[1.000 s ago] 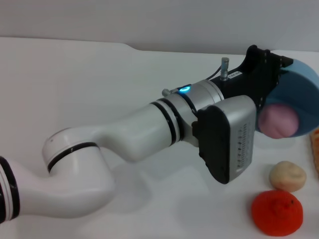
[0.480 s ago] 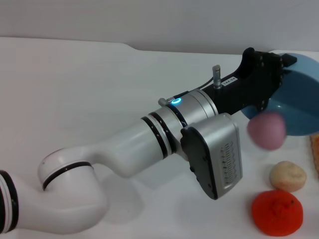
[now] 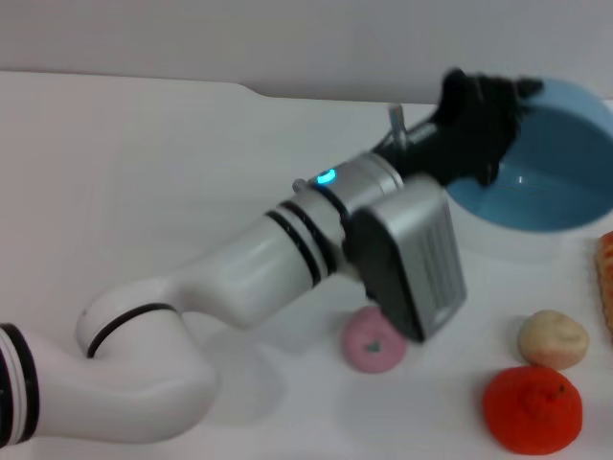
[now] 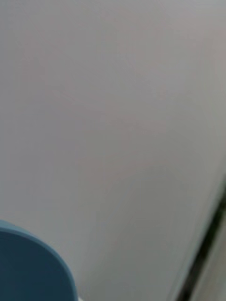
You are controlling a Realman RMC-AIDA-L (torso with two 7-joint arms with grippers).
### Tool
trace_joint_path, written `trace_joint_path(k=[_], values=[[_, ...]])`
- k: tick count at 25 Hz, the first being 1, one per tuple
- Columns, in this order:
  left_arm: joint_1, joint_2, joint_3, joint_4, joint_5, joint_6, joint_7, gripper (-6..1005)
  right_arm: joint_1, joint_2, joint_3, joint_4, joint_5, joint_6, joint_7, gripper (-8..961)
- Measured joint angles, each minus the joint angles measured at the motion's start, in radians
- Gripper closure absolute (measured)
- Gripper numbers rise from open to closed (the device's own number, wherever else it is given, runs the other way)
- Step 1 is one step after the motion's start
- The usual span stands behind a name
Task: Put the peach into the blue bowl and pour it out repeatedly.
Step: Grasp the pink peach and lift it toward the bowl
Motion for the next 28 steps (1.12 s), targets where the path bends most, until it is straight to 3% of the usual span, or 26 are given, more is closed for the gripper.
trace_joint_path(k=[2,3,5,8,9,13,17,20,25,27,28], values=[[-0.008,0.000,-0.021,0.029,-0.133,0.037,-0.006,1000,0.002,-0.002,-0.012,-0.001,-0.007,0.000,0.069,275],[-0.008,0.000,-0.021,0.029,-0.133,0.037,-0.006,1000,0.003,-0.004,-0.025,-0.011,-0.017,0.000,0.115,276],[-0.017,0.001,-0.118,0.077,-0.345,0.155,-0.036,1000,0.004,-0.006,-0.049,-0.050,-0.051,-0.001,0.225,276],[-0.027,0.002,-0.170,0.082,-0.405,0.221,-0.062,1001,0.003,-0.007,-0.086,-0.172,-0.171,0.000,0.478,276],[-0.055,0.005,-0.278,0.073,-0.507,0.378,-0.112,1001,0.004,-0.007,-0.100,-0.221,-0.230,0.001,0.576,276],[-0.113,0.007,-0.448,0.001,-0.603,0.617,-0.157,1001,0.034,-0.009,-0.161,-0.413,-0.508,-0.006,0.972,277],[-0.195,0.009,-0.598,-0.108,-0.644,0.806,-0.220,1001,0.113,-0.012,-0.248,-0.544,-0.764,-0.030,1.246,277],[-0.240,0.011,-0.677,-0.166,-0.644,0.895,-0.263,1000,0.180,-0.012,-0.333,-0.561,-0.863,-0.050,1.318,278],[-0.257,0.009,-0.690,-0.182,-0.643,0.912,-0.269,1000,0.294,-0.006,-0.503,-0.506,-0.902,-0.034,1.357,279],[-0.257,0.009,-0.687,-0.182,-0.644,0.911,-0.269,1000,0.363,-0.005,-0.617,-0.443,-0.905,0.020,1.388,279],[-0.257,0.009,-0.687,-0.182,-0.644,0.911,-0.269,1000,0.363,-0.005,-0.617,-0.443,-0.905,0.020,1.388,279]])
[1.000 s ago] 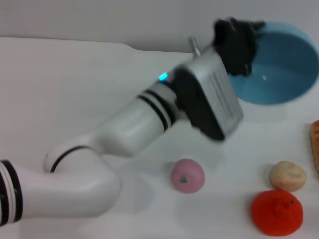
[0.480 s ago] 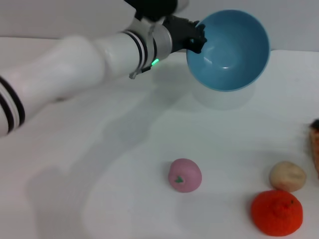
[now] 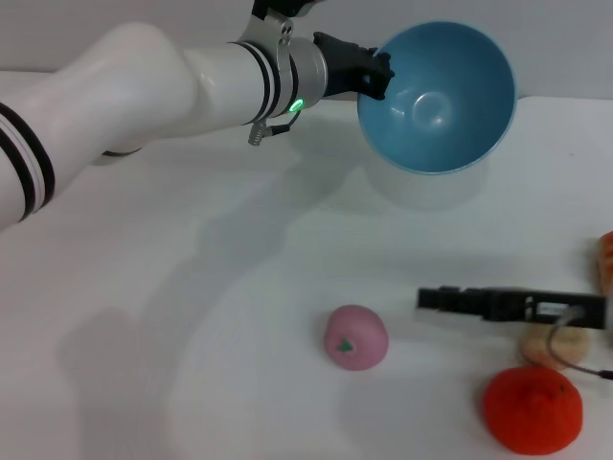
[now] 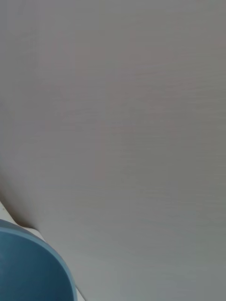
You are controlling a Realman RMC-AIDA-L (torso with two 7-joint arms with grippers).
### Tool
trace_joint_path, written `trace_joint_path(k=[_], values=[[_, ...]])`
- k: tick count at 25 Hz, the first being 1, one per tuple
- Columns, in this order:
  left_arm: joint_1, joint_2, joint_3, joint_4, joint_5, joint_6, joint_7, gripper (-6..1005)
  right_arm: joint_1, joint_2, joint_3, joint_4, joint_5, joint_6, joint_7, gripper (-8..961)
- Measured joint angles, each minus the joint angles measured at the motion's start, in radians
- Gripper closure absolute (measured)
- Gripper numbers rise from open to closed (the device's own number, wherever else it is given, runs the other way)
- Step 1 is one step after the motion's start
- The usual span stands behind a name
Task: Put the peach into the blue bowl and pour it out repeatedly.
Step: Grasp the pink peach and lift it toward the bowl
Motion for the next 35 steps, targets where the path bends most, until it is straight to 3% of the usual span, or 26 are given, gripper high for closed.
trace_joint_path(k=[4,11,18,25,30,35], values=[[-0.001,-0.002,0.002,-0.001,-0.001,-0.001,0.000,1001,0.076,0.008,-0.144,0.087,0.003,0.129,0.036,278],[0.004,-0.003,0.012,0.001,-0.002,-0.008,0.000,1000,0.131,0.019,-0.156,0.170,0.038,0.164,-0.029,279],[0.003,-0.004,0.040,0.004,-0.003,-0.029,0.000,1000,0.197,0.020,-0.157,0.287,0.079,0.286,-0.122,278],[0.005,-0.004,0.043,0.005,-0.006,-0.038,0.000,1001,0.208,0.021,-0.155,0.305,0.080,0.306,-0.139,279],[0.007,-0.004,0.043,0.002,-0.004,-0.039,0.000,1001,0.199,0.021,-0.141,0.299,0.084,0.301,-0.176,374],[0.012,-0.004,0.046,0.001,-0.004,-0.040,0.000,1000,0.194,0.021,-0.141,0.304,0.138,0.277,-0.233,597]])
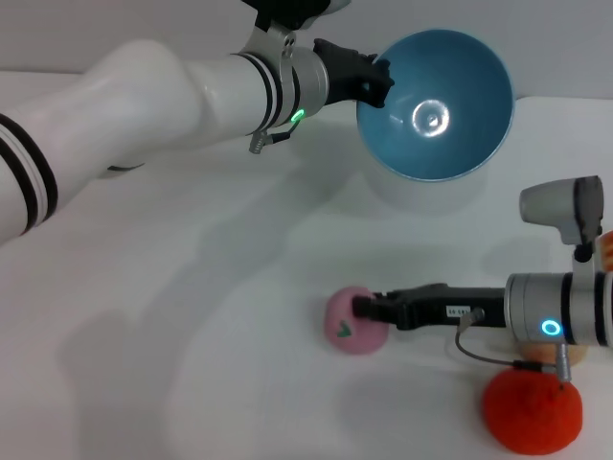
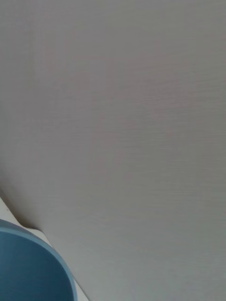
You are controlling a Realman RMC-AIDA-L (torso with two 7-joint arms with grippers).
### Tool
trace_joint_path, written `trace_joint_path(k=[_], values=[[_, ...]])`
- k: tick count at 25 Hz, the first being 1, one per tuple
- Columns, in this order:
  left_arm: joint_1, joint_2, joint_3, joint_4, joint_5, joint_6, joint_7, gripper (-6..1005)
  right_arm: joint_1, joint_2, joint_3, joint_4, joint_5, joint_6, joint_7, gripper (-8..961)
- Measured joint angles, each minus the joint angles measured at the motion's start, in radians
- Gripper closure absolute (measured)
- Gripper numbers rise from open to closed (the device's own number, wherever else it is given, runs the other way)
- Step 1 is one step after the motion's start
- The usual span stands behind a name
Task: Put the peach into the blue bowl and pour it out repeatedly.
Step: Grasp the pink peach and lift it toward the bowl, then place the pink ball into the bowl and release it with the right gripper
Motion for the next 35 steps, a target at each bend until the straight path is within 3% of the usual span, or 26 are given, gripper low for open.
trace_joint_path(k=[5,8,13,20,29,35], values=[[0.020,0.002,0.007,-0.001,0.000,-0.010,0.000,1000,-0.035,-0.009,-0.001,-0.036,0.098,-0.098,-0.058,744],[0.028,0.009,-0.002,-0.013,0.001,0.019,0.000,1001,-0.074,-0.012,-0.008,-0.145,0.103,-0.210,-0.046,833],[0.017,0.012,-0.015,-0.074,0.037,0.074,-0.003,1001,-0.166,-0.013,-0.011,-0.429,0.103,-0.385,0.045,883],[0.000,0.007,-0.004,-0.080,0.155,0.161,-0.151,1001,-0.239,-0.014,0.002,-0.709,0.107,-0.434,0.175,906],[-0.005,0.003,0.010,-0.029,0.207,0.206,-0.223,1001,-0.234,-0.018,-0.008,-0.643,0.072,-0.245,0.190,901],[-0.002,0.002,0.014,-0.030,0.207,0.201,-0.231,1001,-0.234,-0.019,-0.001,-0.621,0.080,-0.212,0.178,898]])
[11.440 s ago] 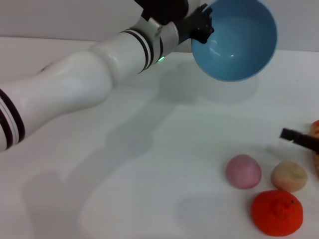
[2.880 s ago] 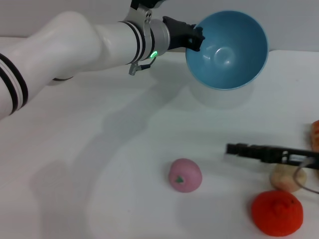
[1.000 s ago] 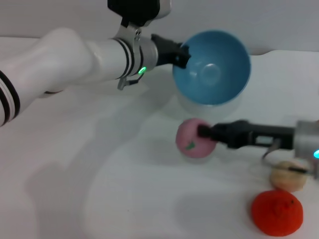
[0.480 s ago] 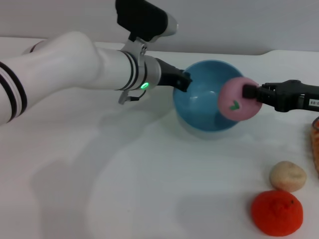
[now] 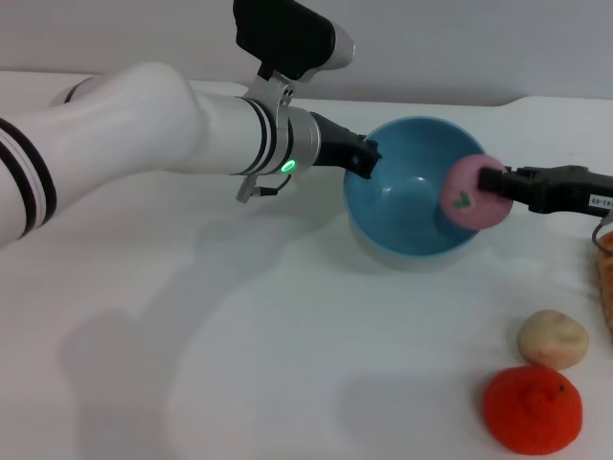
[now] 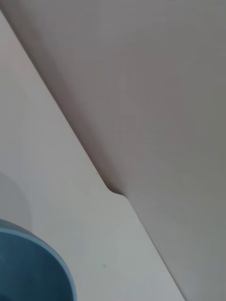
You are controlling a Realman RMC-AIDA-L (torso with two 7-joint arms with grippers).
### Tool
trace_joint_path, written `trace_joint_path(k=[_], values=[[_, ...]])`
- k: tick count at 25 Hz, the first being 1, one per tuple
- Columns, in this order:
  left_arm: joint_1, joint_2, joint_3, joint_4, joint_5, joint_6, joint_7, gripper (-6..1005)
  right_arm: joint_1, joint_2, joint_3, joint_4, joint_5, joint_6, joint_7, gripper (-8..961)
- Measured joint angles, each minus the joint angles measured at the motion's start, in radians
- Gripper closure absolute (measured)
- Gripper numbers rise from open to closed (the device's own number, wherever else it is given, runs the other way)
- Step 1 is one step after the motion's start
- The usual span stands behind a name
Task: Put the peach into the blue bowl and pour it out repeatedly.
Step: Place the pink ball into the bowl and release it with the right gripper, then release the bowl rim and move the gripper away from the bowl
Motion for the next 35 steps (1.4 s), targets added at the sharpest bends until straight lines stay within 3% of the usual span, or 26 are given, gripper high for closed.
trace_joint_path(k=[3,14,19,27,35], values=[[0.002,-0.001,0.022,0.000,-0.003,-0.001,-0.010,1000,0.001,0.000,-0.002,0.001,0.002,0.035,-0.001,896],[0.006,0.000,0.051,0.003,-0.004,-0.002,-0.042,1000,-0.004,0.003,-0.001,0.005,0.037,0.058,-0.048,475],[0.006,0.000,0.051,0.004,-0.004,-0.003,-0.042,1000,-0.027,0.001,-0.001,0.005,0.101,0.055,-0.091,408],[0.010,0.000,0.051,0.006,-0.004,-0.015,-0.043,1001,-0.048,0.000,0.003,-0.007,0.131,0.047,-0.096,409],[0.012,0.000,0.051,0.008,0.000,-0.026,-0.043,1001,-0.124,0.001,0.039,-0.022,0.275,0.036,-0.217,409]])
